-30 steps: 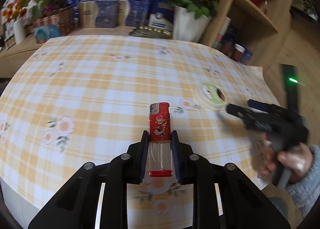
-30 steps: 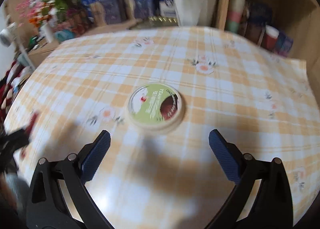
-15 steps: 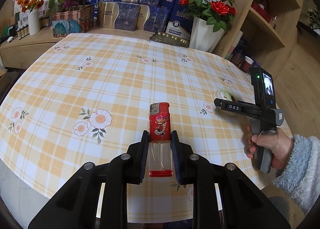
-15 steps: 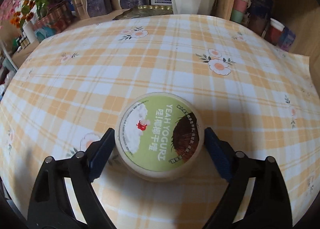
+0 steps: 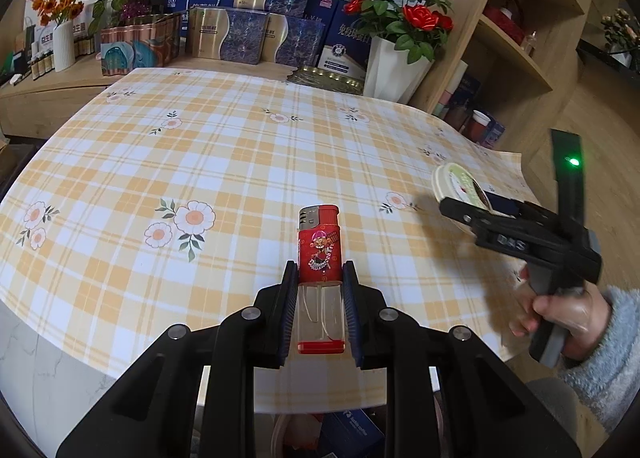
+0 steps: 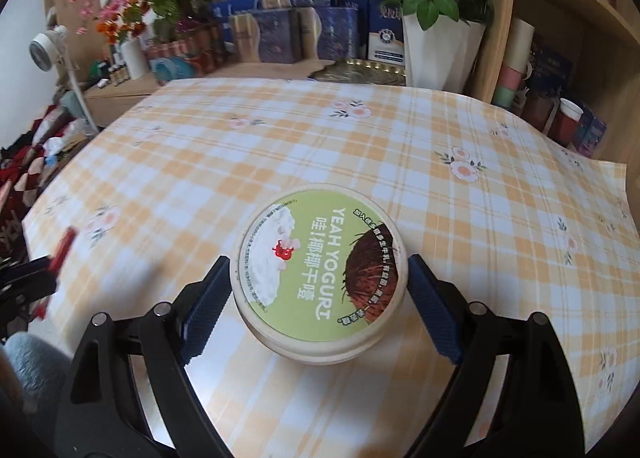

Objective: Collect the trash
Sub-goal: 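Carry the lighter and yogurt lid over the bin and open both grippers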

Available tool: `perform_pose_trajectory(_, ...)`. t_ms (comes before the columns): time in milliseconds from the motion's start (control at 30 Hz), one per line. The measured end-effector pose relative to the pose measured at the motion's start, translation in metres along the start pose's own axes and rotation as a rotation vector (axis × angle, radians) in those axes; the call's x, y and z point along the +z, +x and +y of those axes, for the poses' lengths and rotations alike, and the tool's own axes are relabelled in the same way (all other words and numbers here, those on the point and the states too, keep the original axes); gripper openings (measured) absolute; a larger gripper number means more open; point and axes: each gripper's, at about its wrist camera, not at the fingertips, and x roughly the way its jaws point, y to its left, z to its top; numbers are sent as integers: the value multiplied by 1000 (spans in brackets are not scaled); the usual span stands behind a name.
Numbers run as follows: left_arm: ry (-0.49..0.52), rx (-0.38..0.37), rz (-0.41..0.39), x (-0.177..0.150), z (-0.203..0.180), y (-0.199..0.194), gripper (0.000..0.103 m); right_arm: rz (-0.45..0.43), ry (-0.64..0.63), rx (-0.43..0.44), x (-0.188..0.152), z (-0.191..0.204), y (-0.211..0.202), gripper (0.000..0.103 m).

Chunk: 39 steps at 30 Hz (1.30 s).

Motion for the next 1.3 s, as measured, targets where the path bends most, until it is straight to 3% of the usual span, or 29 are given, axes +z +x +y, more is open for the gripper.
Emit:
perform_pose_trajectory(567, 57, -70, -34, -45, -24, -66, 22, -33, 58, 56, -108, 34, -109, 86)
perform_pose_trajectory(1000, 87, -89, -34, -78, -38, -98, 22, 28, 169, 128, -186, 64, -109, 86)
perform_pose_trajectory(1300, 127, -76, -19, -93, -54, -95, 22, 58, 174, 118, -197, 66, -97, 89)
